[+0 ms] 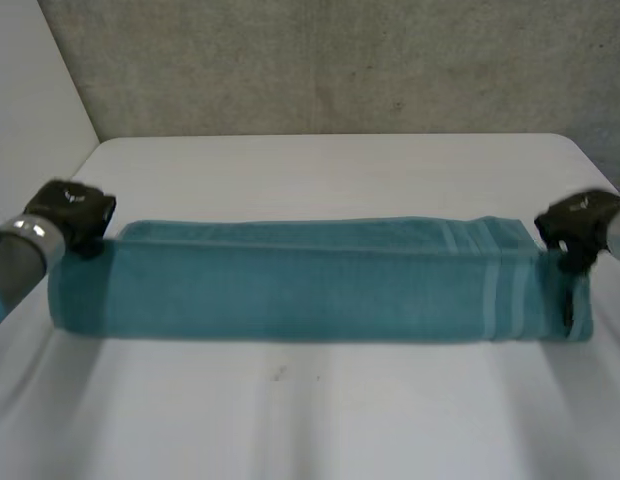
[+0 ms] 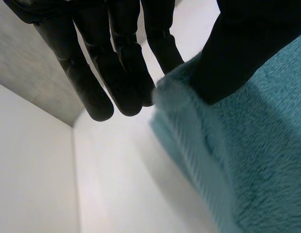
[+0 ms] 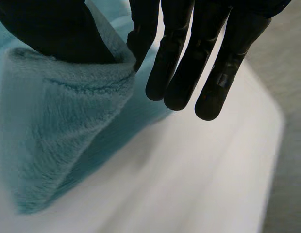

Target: Fold the laundry

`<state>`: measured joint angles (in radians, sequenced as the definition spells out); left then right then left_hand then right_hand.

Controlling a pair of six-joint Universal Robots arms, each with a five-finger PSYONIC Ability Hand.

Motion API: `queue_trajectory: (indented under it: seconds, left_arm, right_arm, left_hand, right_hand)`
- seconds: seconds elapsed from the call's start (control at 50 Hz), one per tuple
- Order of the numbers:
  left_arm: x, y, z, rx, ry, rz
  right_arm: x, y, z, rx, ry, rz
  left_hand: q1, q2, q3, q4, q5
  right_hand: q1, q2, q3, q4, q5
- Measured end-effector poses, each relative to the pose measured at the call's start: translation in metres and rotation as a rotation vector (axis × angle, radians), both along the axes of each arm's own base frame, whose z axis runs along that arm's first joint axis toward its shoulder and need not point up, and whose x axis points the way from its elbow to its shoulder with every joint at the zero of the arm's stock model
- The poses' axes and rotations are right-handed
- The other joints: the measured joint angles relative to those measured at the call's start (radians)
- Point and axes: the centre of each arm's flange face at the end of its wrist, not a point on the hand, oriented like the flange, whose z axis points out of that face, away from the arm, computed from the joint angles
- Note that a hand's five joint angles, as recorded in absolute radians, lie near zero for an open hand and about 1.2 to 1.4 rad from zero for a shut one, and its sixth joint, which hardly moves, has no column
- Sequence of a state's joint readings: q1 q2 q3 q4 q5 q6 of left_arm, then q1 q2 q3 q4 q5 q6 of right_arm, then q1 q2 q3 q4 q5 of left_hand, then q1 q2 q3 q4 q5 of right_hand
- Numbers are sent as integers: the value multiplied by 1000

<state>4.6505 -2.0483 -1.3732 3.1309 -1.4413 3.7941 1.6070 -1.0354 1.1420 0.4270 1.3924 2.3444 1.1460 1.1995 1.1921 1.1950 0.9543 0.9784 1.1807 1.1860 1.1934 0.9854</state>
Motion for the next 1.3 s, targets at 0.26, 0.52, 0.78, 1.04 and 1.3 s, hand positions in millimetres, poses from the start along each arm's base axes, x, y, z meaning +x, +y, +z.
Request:
queue_trajectory:
  seconds: [0.26, 0.52, 0.78, 1.04, 1.3]
  left_arm:
    - [-38, -34, 208, -898, 126, -9]
    - [-30, -31, 155, -704, 290, -10]
    - [-28, -13, -9, -247, 286, 18]
    - [0, 52, -39, 1, 176, 73]
    - [28, 127, 0, 202, -113, 22]
  right_arm:
    - [37, -29, 212, -913, -270, -61]
    - [39, -4, 154, -727, -284, 11]
    - [42, -6, -18, -225, -192, -14]
    - [26, 45, -30, 49, -23, 13]
    - [-18, 104, 4, 226, 247, 100]
  left_hand:
    - [0, 1, 1, 0, 0]
    - [0, 1, 1, 0, 15]
    - [0, 1, 1, 0, 15]
    - [0, 1, 1, 0, 15]
    - [0, 1, 1, 0, 15]
  right_hand:
    - [0, 0, 0, 0, 0]
    - [0, 0, 1, 0, 8]
    - [0, 0, 3, 0, 8]
    - [0, 0, 3, 0, 8]
    - [0, 0, 3, 0, 8]
